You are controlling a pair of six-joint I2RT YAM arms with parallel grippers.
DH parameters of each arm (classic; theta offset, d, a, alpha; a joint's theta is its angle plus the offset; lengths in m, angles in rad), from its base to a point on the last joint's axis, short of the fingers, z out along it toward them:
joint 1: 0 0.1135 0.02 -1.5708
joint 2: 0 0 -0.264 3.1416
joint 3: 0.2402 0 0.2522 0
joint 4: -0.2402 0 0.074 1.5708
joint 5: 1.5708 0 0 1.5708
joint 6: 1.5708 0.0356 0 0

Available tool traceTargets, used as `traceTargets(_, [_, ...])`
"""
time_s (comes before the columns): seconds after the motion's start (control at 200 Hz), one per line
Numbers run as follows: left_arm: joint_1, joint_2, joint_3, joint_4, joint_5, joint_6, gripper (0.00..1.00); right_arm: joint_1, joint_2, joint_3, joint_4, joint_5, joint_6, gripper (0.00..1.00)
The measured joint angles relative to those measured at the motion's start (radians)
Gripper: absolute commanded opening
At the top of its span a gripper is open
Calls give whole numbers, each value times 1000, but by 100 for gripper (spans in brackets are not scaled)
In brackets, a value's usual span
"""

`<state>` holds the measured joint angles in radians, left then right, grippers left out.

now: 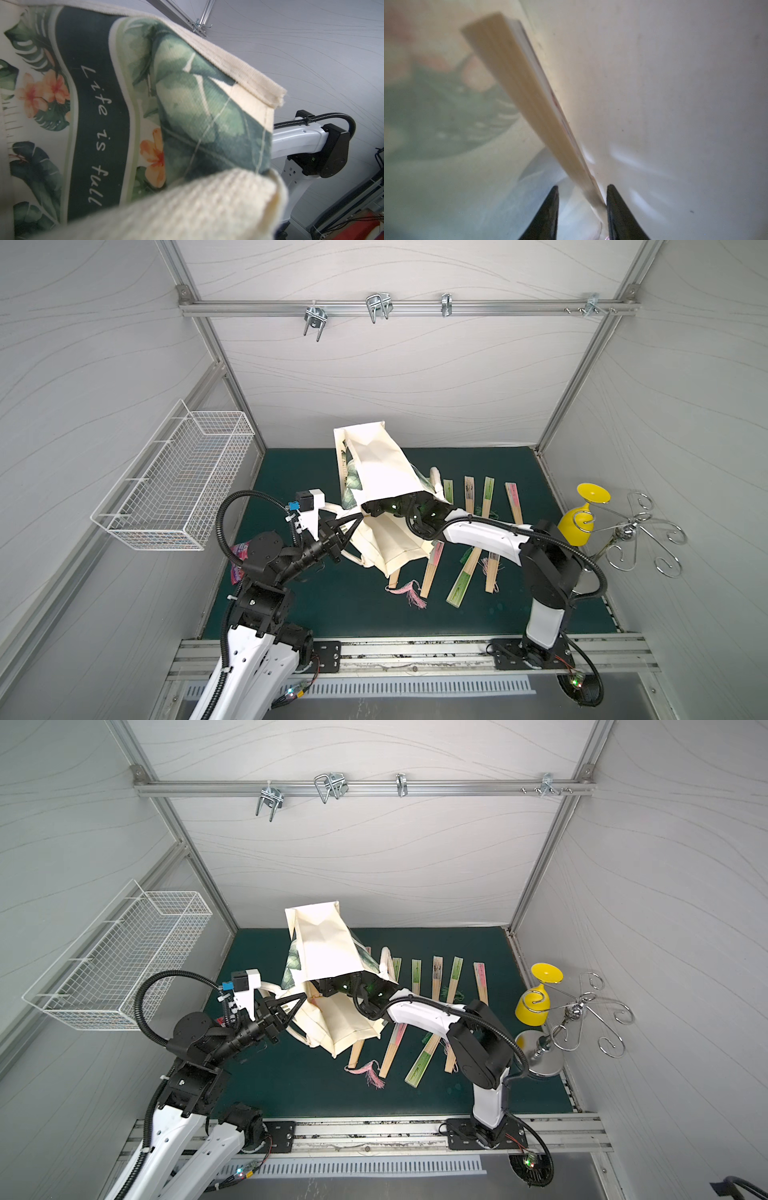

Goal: Take out the folding fans from the tote bags
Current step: Pick up the folding fan from the canvas bag.

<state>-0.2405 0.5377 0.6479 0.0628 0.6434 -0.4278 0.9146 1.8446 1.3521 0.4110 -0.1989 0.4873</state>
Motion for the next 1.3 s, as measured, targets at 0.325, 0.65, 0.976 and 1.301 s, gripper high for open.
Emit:
traceTargets(0.325, [0, 12, 0, 26, 0, -26, 0, 9, 43, 75, -13, 7, -93, 33])
traceTargets(0.65, [0, 2, 64, -106, -74, 32, 0, 32, 42, 68, -26, 44, -188, 19])
traceTargets(0.976, [-5, 5, 146, -339, -268, 134, 0, 87, -9, -5, -80, 155, -291, 15])
traceTargets(1.301, [-3, 61, 194, -468, -452, 138, 0, 92, -109, -76, -86, 188, -332, 13])
